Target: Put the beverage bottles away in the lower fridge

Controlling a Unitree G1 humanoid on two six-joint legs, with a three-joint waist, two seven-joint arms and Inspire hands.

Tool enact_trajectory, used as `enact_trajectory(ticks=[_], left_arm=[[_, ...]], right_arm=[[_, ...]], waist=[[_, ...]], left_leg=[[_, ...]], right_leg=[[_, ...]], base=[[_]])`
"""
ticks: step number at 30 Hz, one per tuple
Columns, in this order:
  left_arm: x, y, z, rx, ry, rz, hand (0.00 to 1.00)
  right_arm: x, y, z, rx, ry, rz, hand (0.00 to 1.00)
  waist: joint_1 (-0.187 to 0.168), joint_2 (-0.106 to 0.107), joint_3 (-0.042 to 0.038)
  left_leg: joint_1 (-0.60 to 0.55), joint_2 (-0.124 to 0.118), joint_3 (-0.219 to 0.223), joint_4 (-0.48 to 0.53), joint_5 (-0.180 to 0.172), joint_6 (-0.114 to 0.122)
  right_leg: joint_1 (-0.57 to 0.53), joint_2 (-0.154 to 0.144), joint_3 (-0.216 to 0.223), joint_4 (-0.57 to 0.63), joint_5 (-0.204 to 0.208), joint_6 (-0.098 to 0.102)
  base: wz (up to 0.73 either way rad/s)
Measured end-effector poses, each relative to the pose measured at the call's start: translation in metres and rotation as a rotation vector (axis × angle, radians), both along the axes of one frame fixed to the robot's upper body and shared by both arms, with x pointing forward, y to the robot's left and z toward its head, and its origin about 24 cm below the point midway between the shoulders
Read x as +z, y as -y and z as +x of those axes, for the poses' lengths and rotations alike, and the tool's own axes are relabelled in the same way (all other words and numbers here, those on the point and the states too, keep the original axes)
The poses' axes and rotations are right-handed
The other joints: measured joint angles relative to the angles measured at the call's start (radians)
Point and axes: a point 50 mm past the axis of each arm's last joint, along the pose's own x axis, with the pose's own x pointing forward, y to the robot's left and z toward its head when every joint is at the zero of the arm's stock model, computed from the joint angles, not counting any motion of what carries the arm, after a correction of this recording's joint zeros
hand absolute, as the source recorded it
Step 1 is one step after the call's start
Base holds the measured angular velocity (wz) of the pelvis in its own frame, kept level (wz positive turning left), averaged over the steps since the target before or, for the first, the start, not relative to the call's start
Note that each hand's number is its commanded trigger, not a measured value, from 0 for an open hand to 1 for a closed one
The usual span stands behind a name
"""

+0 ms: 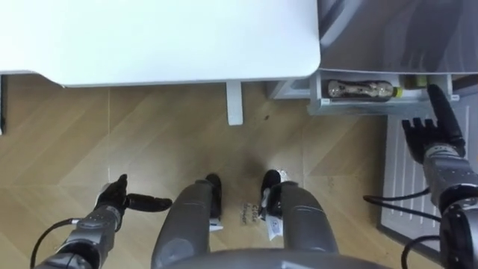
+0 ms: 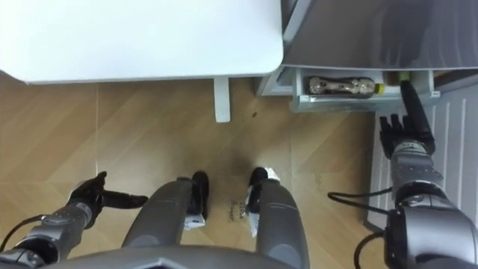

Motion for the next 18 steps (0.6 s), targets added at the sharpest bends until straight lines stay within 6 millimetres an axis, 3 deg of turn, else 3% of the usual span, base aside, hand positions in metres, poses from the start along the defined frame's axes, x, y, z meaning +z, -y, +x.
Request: enact_trajectory(ticks=[6,18], left_arm=[[-0.002,-0.002,-0.007,-0.006,-0.003,-0.013,0.0],[-0.005,-0.002,-0.019,0.021,-0.026,-0.013,0.0]], right_arm=[[-0.007,0.002,-0.019,0.02,0.01,-0.024,0.0],[-0.018,-0.013,-0.024,0.091,0.006,-0.017,0.0]], waist=[[-0.002,0.001,-0.0004],[0.0,0.006,-0.0001]], left_leg=[[0.027,0.006,0.005,-0.011,0.0,0.0],[0.016,0.004,-0.005,0.0,-0.001,0.0]], right_leg=[[0.027,0.009,0.009,-0.018,0.006,0.001],[0.025,0.01,0.004,-0.01,0.006,0.002]], base=[[-0.05],[0.01]])
